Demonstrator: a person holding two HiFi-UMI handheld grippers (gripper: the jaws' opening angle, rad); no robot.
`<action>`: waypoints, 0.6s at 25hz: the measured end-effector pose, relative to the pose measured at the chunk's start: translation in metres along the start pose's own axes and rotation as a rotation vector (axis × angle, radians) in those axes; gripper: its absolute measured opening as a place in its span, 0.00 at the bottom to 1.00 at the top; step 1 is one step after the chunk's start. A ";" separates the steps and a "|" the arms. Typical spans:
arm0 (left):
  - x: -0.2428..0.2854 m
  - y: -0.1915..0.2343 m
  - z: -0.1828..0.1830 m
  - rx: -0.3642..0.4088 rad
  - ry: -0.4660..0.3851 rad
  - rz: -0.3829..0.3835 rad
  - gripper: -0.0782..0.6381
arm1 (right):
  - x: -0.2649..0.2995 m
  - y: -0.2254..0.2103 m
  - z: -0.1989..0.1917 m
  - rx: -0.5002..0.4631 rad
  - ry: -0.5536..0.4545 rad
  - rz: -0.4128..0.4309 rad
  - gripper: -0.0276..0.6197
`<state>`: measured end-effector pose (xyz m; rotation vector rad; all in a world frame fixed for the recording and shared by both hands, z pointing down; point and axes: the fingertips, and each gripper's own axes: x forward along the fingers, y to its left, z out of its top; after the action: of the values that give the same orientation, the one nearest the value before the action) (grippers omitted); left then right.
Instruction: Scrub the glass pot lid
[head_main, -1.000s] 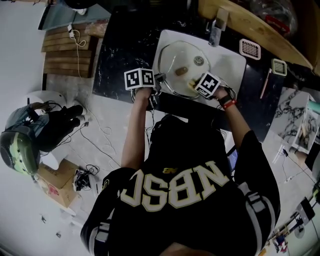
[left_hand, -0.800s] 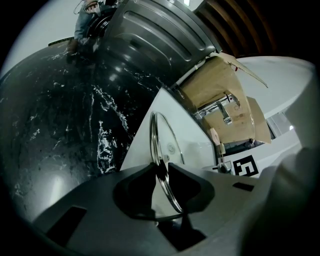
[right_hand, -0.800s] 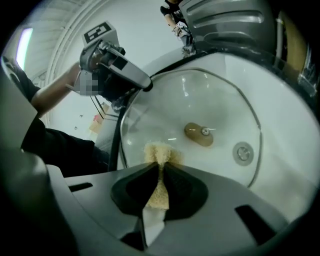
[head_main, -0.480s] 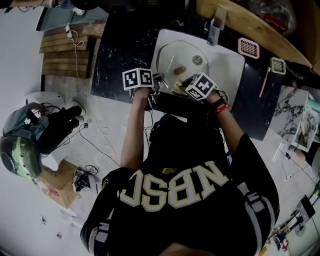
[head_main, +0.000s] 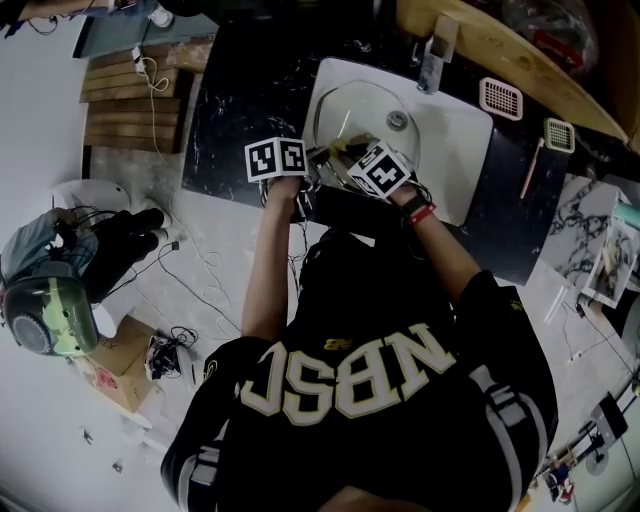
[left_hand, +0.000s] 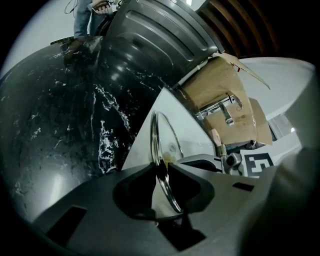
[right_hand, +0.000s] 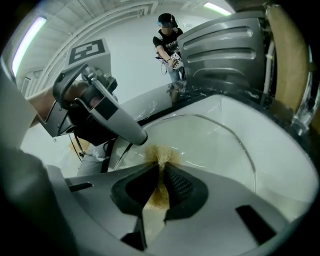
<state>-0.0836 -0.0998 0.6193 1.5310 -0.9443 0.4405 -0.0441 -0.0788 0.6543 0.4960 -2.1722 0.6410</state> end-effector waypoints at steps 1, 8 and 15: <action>0.000 0.000 0.000 0.001 0.000 0.000 0.23 | 0.002 -0.003 0.004 0.006 -0.015 -0.009 0.12; -0.003 0.000 0.000 -0.004 -0.003 0.000 0.23 | 0.017 -0.029 0.030 0.018 -0.083 -0.036 0.12; -0.004 -0.001 0.000 0.004 -0.012 0.009 0.23 | 0.027 -0.068 0.046 0.058 -0.121 -0.118 0.12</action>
<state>-0.0851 -0.0985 0.6155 1.5352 -0.9604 0.4395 -0.0505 -0.1638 0.6698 0.7047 -2.2232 0.6254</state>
